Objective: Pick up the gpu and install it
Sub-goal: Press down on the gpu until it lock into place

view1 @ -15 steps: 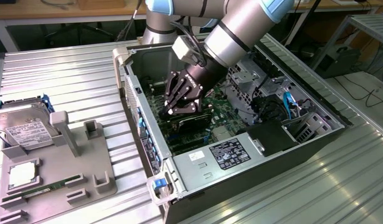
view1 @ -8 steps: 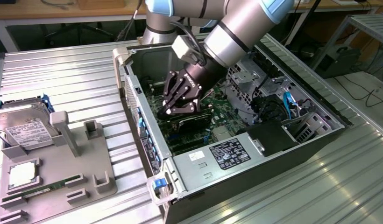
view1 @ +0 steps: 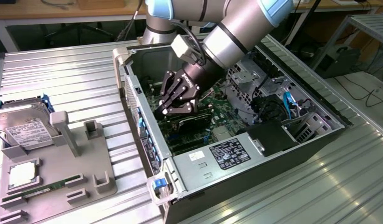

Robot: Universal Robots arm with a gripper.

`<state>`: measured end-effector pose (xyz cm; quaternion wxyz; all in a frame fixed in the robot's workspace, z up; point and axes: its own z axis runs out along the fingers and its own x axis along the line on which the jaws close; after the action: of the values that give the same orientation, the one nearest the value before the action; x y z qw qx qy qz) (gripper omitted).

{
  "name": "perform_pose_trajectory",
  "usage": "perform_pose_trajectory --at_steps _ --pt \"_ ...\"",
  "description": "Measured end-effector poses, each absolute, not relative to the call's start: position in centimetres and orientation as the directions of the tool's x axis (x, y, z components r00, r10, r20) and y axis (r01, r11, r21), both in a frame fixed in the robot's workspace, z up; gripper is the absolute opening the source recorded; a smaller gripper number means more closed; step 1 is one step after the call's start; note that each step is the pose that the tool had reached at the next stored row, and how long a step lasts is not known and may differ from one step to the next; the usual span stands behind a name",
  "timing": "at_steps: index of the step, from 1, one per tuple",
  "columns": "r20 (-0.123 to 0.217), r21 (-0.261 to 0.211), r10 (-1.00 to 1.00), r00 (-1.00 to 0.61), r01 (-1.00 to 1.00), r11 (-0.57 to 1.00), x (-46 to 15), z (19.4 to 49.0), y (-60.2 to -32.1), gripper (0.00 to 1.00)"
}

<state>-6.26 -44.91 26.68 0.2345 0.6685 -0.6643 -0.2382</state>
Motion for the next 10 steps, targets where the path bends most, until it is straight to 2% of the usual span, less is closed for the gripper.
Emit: perform_pose_trajectory --at_steps 10 --pt "-0.007 0.634 -1.0 0.004 -0.773 -0.008 -6.51 26.4 -44.91 0.11"
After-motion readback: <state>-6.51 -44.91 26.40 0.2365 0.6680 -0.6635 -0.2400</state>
